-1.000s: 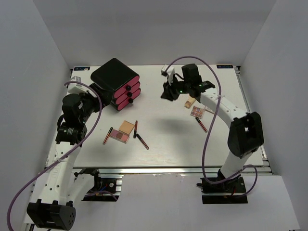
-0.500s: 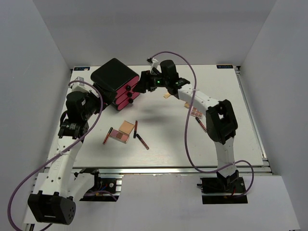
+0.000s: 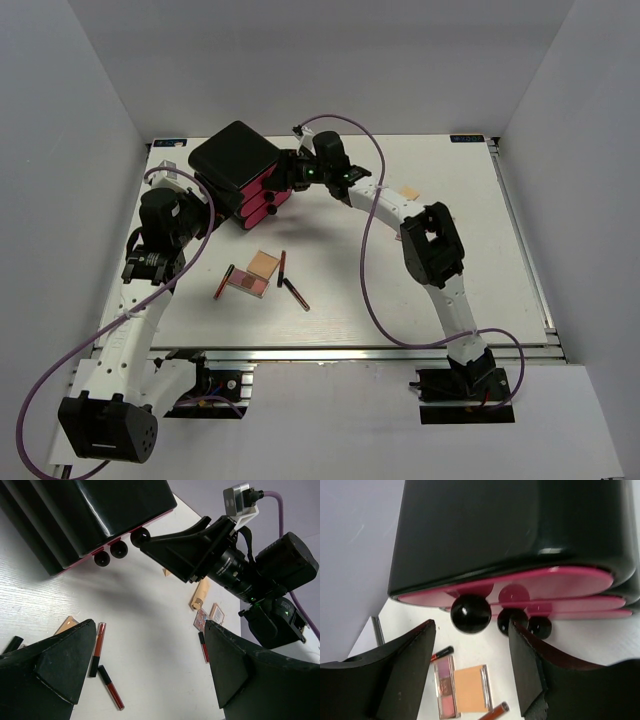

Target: Organize the makeup

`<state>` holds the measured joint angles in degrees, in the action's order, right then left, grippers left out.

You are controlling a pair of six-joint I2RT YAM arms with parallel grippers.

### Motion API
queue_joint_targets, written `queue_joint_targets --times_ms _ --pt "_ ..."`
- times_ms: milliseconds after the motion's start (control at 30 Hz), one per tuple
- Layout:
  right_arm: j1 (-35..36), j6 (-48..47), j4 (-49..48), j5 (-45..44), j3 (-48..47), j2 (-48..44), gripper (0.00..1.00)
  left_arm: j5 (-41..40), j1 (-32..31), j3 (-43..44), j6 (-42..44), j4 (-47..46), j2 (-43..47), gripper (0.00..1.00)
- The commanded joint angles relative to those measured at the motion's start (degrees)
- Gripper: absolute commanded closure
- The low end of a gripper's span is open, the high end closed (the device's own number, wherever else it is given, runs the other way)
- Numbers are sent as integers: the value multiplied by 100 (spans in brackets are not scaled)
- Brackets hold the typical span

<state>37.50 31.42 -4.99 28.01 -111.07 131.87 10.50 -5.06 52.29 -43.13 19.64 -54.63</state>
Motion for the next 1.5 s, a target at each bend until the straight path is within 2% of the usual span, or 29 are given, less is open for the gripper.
queue_joint_targets --times_ms 0,700,800,967,1133,1367,1467 --pt "-23 75 -388 -120 -511 101 35 -75 14 176 16 101 58 2" --pt "12 -22 -511 -349 -688 488 46 -136 14 -202 165 383 269 2" --pt "21 -31 -538 -366 -750 541 51 -180 14 -325 209 488 339 2" --pt "21 -39 -546 -393 -671 515 68 -451 5 -544 279 760 488 3" --pt "-5 -145 -511 -340 -242 217 77 -716 5 -878 244 980 576 4" --pt "-155 -215 -582 -191 680 -425 82 -1357 5 -1125 165 1480 612 6" --pt "-216 -250 -652 -129 1260 -776 83 -1586 14 -1230 121 1543 559 10"
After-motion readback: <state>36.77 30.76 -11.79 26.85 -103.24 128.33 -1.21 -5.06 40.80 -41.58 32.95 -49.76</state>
